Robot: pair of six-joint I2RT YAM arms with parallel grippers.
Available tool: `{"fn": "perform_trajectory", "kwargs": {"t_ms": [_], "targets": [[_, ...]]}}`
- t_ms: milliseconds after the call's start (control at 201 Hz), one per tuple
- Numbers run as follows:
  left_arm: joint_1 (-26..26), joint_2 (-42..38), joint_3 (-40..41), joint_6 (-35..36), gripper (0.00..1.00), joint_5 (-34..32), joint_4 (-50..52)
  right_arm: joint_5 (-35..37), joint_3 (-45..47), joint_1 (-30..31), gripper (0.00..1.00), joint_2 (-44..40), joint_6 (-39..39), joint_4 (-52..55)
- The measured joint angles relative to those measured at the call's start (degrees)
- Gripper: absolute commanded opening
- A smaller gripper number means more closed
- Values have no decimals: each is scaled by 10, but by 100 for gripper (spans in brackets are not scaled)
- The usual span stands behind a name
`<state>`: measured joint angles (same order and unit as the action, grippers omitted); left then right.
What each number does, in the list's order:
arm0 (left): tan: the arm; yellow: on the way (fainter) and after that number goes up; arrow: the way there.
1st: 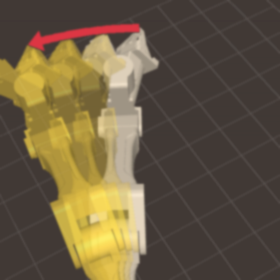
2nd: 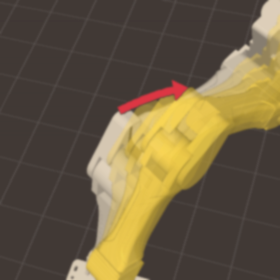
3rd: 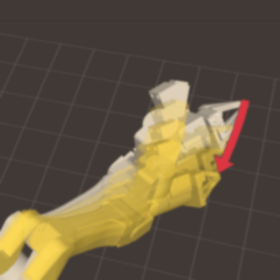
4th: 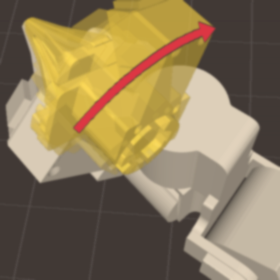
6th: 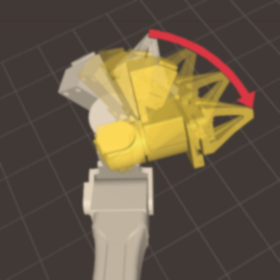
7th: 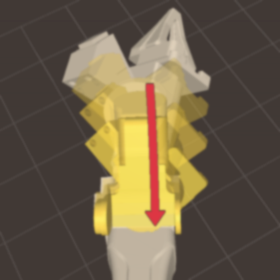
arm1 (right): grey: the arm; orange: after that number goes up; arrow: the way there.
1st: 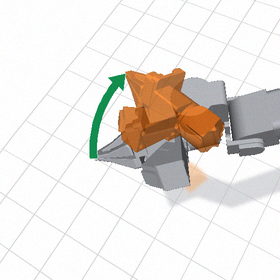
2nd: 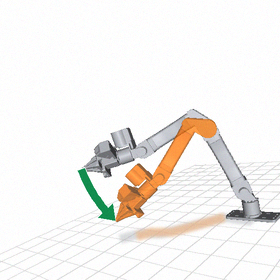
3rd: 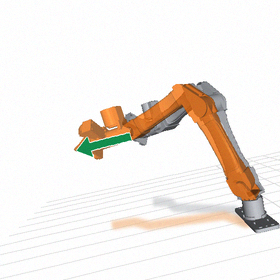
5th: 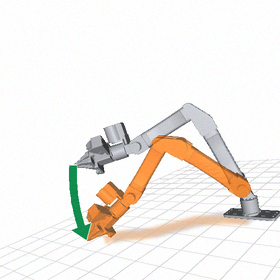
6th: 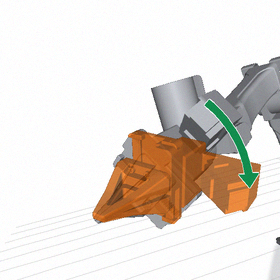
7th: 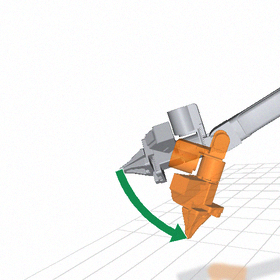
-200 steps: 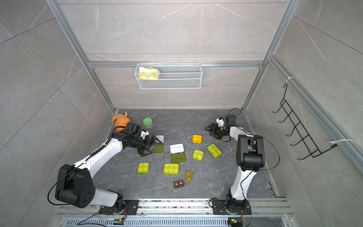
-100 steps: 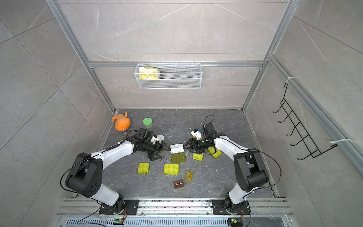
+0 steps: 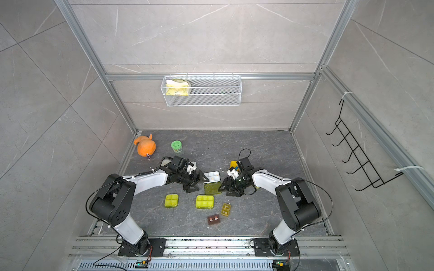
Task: Close pillboxes
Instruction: Close the lid on the pillbox.
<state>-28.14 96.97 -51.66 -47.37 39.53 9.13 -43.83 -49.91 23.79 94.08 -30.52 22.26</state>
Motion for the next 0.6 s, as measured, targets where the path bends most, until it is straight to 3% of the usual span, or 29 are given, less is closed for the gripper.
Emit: {"fn": "perform_trajectory", "kwargs": {"t_ms": [388, 597], "targets": [[-7, 21, 21, 0, 93, -5, -45, 54, 0, 5, 66, 37, -15, -27], [-11, 31, 32, -3, 93, 2, -96, 25, 3, 5, 66, 57, -30, -74]]}}
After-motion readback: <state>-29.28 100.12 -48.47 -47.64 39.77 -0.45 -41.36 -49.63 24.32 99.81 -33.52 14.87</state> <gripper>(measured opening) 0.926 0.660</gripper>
